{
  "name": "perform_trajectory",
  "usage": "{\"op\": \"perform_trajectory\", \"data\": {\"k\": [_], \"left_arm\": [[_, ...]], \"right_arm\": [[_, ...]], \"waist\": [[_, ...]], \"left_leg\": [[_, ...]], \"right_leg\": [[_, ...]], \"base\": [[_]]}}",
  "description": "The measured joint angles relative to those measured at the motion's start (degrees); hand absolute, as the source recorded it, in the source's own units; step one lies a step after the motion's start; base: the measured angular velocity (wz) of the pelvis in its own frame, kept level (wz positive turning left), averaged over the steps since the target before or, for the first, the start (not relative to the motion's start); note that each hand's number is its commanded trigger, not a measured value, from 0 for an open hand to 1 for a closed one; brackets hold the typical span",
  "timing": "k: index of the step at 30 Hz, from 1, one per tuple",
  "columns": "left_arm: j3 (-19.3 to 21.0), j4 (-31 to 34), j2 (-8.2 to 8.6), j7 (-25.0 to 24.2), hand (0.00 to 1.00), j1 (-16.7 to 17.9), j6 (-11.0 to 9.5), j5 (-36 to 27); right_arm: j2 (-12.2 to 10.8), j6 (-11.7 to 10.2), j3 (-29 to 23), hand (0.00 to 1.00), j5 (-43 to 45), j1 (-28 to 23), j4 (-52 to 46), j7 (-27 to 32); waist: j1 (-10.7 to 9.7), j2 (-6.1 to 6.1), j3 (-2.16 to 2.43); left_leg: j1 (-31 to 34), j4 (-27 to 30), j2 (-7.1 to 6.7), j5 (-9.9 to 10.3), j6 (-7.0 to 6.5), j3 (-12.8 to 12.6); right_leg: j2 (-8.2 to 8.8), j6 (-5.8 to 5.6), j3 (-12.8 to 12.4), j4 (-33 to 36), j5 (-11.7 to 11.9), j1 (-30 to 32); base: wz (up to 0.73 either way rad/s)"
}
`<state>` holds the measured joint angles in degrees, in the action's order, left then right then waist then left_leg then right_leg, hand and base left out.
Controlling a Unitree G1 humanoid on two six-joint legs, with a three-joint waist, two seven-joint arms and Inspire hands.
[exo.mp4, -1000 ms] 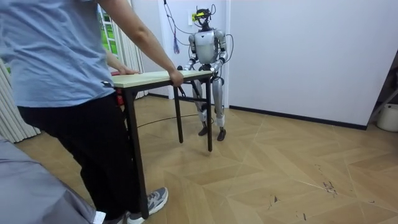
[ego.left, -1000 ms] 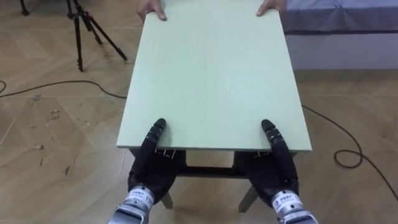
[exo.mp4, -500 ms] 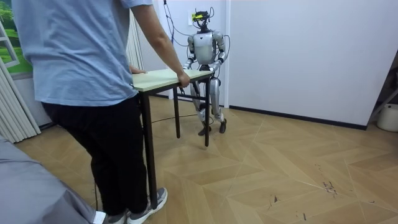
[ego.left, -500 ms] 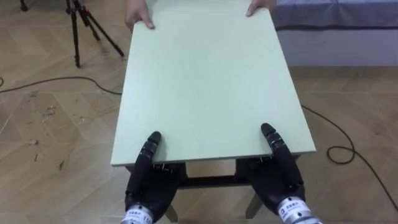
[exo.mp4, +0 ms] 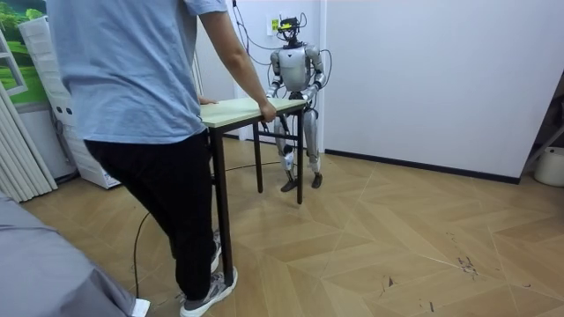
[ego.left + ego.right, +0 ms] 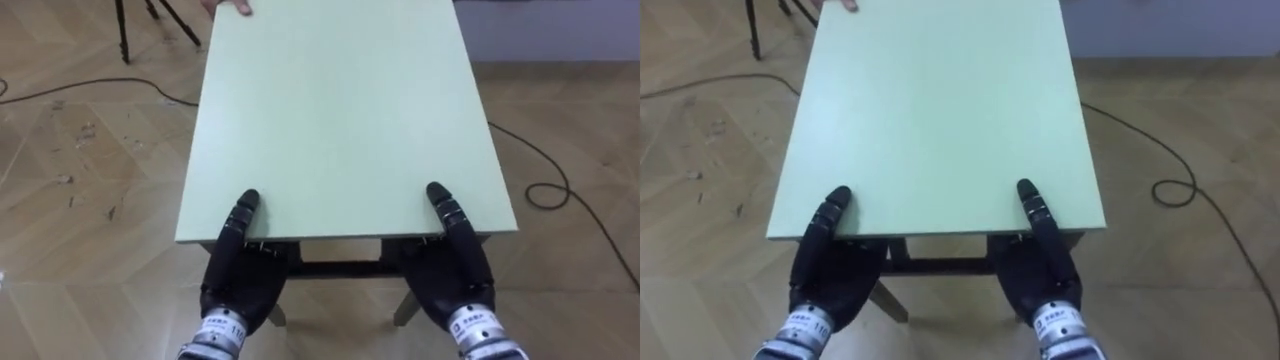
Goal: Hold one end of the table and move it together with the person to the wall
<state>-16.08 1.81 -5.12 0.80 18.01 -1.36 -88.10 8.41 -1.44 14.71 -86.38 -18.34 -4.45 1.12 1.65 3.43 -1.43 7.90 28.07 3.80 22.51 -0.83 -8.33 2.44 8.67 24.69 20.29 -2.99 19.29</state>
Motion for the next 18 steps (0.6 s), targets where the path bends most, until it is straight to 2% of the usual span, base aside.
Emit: {"op": "perform_trajectory", "data": {"k": [1,2,3,4,5,6,7,8,9,10,11,12,14,15,16,17,18], "left_arm": [[-0.09,-0.14,-0.40,0.10,1.00,0.65,0.01,0.07],[-0.16,-0.16,-0.73,0.10,1.00,1.05,0.08,0.06],[-0.32,-0.17,-1.22,0.10,1.00,1.75,0.40,-0.04],[-0.73,-0.16,-1.39,0.10,1.00,2.10,0.54,-0.09],[-1.01,-0.16,-1.48,0.08,1.00,2.11,0.47,-0.24],[-1.02,-0.15,-1.46,0.08,1.00,1.94,0.47,-0.24],[-1.21,-0.19,-1.73,0.29,1.00,1.33,0.48,-0.06],[-1.38,-0.18,-2.08,0.48,1.00,1.16,0.48,-0.08],[-1.42,-0.18,-2.13,0.59,1.00,1.16,0.48,-0.07],[-1.49,-0.17,-2.16,0.62,1.00,1.25,0.45,0.34],[-1.52,-0.14,-2.16,0.62,1.00,1.25,0.45,0.53],[-1.50,-0.04,-2.14,0.62,1.00,1.28,0.45,0.98],[-1.45,0.59,-2.02,0.61,1.00,1.19,0.45,1.06],[-1.43,0.87,-2.01,0.61,1.00,1.18,0.45,1.05],[-1.12,1.70,-2.20,0.62,1.00,1.11,0.43,1.08],[-0.70,2.58,-2.35,0.62,1.00,1.07,0.03,1.16],[-0.59,2.76,-2.40,0.62,1.00,1.07,-0.08,1.31]], "right_arm": [[-0.45,0.08,0.15,1.00,0.52,-1.29,-0.14,-0.08],[-0.57,0.18,0.23,1.00,0.55,-1.84,-0.15,-0.20],[-0.53,0.41,0.24,1.00,0.66,-2.78,-0.16,-0.51],[-0.43,0.28,0.23,1.00,0.82,-3.42,-0.16,-0.79],[-0.48,0.29,0.13,1.00,0.68,-3.38,-0.16,-0.79],[-0.39,0.31,-0.06,1.00,0.67,-3.30,-0.16,-0.79],[-0.45,0.32,-0.22,1.00,0.18,-3.33,-0.16,-0.80],[-0.40,0.56,-0.23,1.00,-0.12,-3.50,-0.16,-0.79],[-0.47,0.59,-0.22,1.00,-0.30,-3.67,-0.16,-0.76],[-0.51,0.71,-0.19,1.00,-0.88,-4.00,-0.16,-0.67],[-0.46,0.69,-0.20,1.00,-1.27,-4.14,-0.19,-0.67],[-0.23,0.73,-0.12,1.00,-2.00,-4.25,-0.25,-0.67],[0.15,0.76,0.01,1.00,-2.87,-4.24,-0.90,-0.67],[0.14,0.73,0.03,1.00,-2.86,-4.20,-1.10,-0.67],[0.12,0.32,0.46,1.00,-2.79,-3.81,-1.51,-0.67],[0.19,-0.11,1.12,1.00,-2.62,-2.73,-1.54,-0.67],[0.17,-0.34,1.23,1.00,-2.13,-2.26,-1.48,-0.67]], "waist": [[-0.49,-0.28,0.16],[-0.69,-0.50,0.13],[-1.19,-0.66,0.12],[-1.40,-0.67,0.14],[-1.33,-0.64,0.17],[-1.44,-0.56,0.20],[-2.40,-0.74,0.21],[-3.38,-1.20,0.26],[-3.44,-1.68,0.29],[-3.13,-2.40,0.50],[-3.02,-2.61,0.52],[-2.47,-2.86,0.53],[-0.98,-3.83,0.61],[-0.59,-4.20,0.65],[-0.08,-5.41,0.60],[0.52,-6.92,0.63],[0.61,-7.03,0.59]], "left_leg": [[0.00,-0.49,-0.89,-0.90,-0.86,-0.11],[0.04,-0.79,-1.50,-1.35,-1.16,-0.16],[0.21,-0.91,-2.51,-2.15,-1.87,-0.27],[0.82,-0.94,-3.33,-3.04,-2.56,-0.34],[1.95,-1.40,-3.77,-4.39,-3.43,-0.88],[2.71,-1.78,-3.76,-5.22,-4.02,-1.22],[3.96,-2.13,-3.98,-6.71,-4.89,-1.53],[4.13,-2.93,-4.19,-8.04,-5.47,-2.61],[4.00,-3.65,-4.73,-8.81,-5.75,-2.63],[3.88,-4.87,-5.44,-10.18,-5.99,-2.78],[3.82,-5.27,-5.61,-10.74,-6.09,-2.79],[4.44,-5.56,-5.67,-11.64,-6.14,-2.95],[6.57,-5.81,-5.74,-13.37,-5.76,-3.72],[7.25,-5.90,-5.72,-13.96,-5.62,-4.02],[9.09,-5.71,-5.74,-15.10,-5.27,-4.49],[11.31,-4.91,-5.63,-16.34,-4.74,-5.36],[12.47,-4.52,-5.22,-17.02,-4.41,-5.19]], "right_leg": [[0.71,-0.99,-0.23,-0.80,0.83,-0.25],[1.13,-1.35,-0.47,-0.96,1.21,-0.31],[1.78,-2.24,-1.29,-1.38,2.51,-0.25],[2.11,-4.62,-2.28,-2.27,4.13,0.10],[2.25,-8.94,-3.56,-3.48,6.41,0.74],[2.39,-11.26,-4.79,-3.65,7.66,1.25],[3.73,-12.16,-7.36,2.00,6.49,3.03],[6.68,-11.34,-8.58,11.77,1.67,3.74],[8.10,-11.29,-9.78,16.71,-0.88,3.61],[10.76,-12.19,-11.74,24.62,-4.53,2.05],[11.97,-12.54,-12.32,27.24,-5.55,0.42],[13.51,-12.92,-13.95,30.55,-6.47,-3.50],[14.69,-13.35,-16.91,29.80,-6.48,-12.47],[14.72,-13.44,-17.30,28.09,-6.34,-14.76],[14.37,-13.70,-17.75,23.02,-5.60,-19.32],[13.87,-15.18,-18.17,16.26,-7.37,-22.02],[13.08,-16.31,-18.44,13.24,-9.14,-22.79]], "base": [[0.07],[0.06],[0.00],[-0.09],[-0.10],[0.12],[0.41],[0.45],[0.22],[0.03],[-0.05],[-0.13],[-0.24],[-0.19],[-0.17],[-0.18],[-0.16]]}}
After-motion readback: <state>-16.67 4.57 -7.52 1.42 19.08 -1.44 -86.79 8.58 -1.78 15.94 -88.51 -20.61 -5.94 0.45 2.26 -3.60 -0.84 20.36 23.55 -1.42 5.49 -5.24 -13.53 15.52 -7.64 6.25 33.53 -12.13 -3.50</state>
